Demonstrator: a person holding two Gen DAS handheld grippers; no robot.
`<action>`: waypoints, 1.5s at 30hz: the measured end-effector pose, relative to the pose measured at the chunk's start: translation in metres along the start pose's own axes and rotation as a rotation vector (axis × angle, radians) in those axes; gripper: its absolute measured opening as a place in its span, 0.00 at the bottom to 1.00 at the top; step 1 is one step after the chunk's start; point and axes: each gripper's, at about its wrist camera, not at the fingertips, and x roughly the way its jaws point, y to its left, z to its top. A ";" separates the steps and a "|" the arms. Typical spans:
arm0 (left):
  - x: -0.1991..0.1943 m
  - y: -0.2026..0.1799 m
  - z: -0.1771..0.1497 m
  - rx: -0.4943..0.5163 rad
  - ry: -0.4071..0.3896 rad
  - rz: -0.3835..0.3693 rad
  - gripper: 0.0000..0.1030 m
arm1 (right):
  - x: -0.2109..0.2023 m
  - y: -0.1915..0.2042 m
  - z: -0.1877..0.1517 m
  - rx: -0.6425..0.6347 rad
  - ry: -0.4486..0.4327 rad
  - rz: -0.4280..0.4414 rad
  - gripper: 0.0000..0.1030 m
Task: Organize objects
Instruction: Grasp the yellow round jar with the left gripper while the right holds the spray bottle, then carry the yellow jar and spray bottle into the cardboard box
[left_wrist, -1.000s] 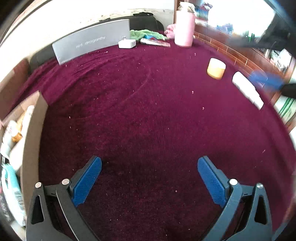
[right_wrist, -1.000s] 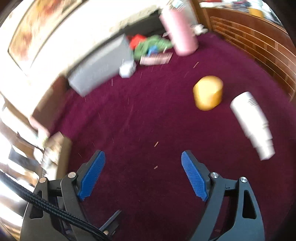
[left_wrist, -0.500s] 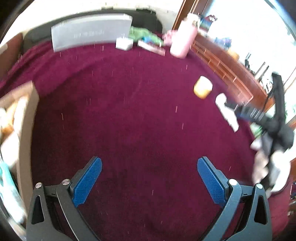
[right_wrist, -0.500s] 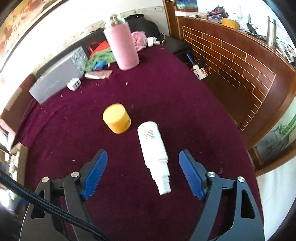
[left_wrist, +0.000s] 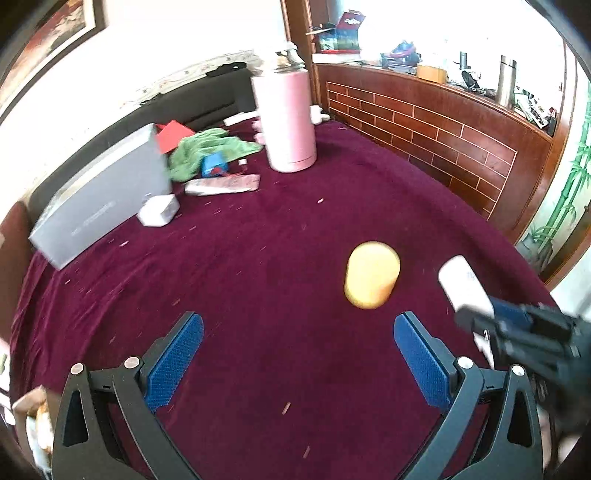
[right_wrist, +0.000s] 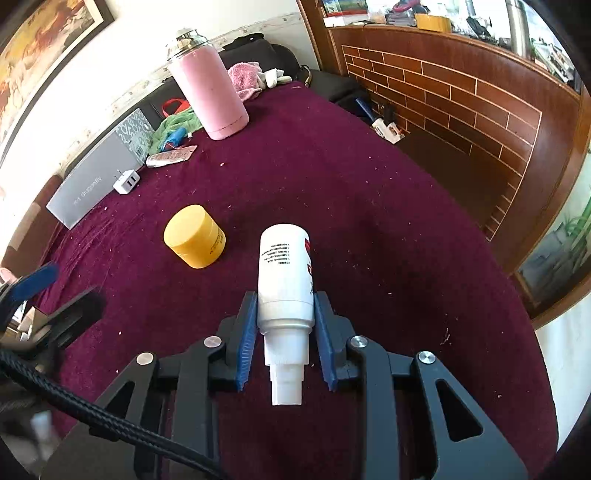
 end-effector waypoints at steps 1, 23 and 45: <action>0.005 -0.003 0.003 0.002 -0.002 -0.008 0.98 | 0.000 -0.001 0.000 0.008 0.003 0.008 0.27; 0.040 -0.002 0.010 -0.100 0.013 -0.152 0.33 | 0.000 -0.003 0.001 0.024 -0.006 0.024 0.26; -0.154 0.113 -0.133 -0.285 -0.130 0.127 0.33 | -0.002 -0.002 -0.002 0.042 -0.016 0.050 0.27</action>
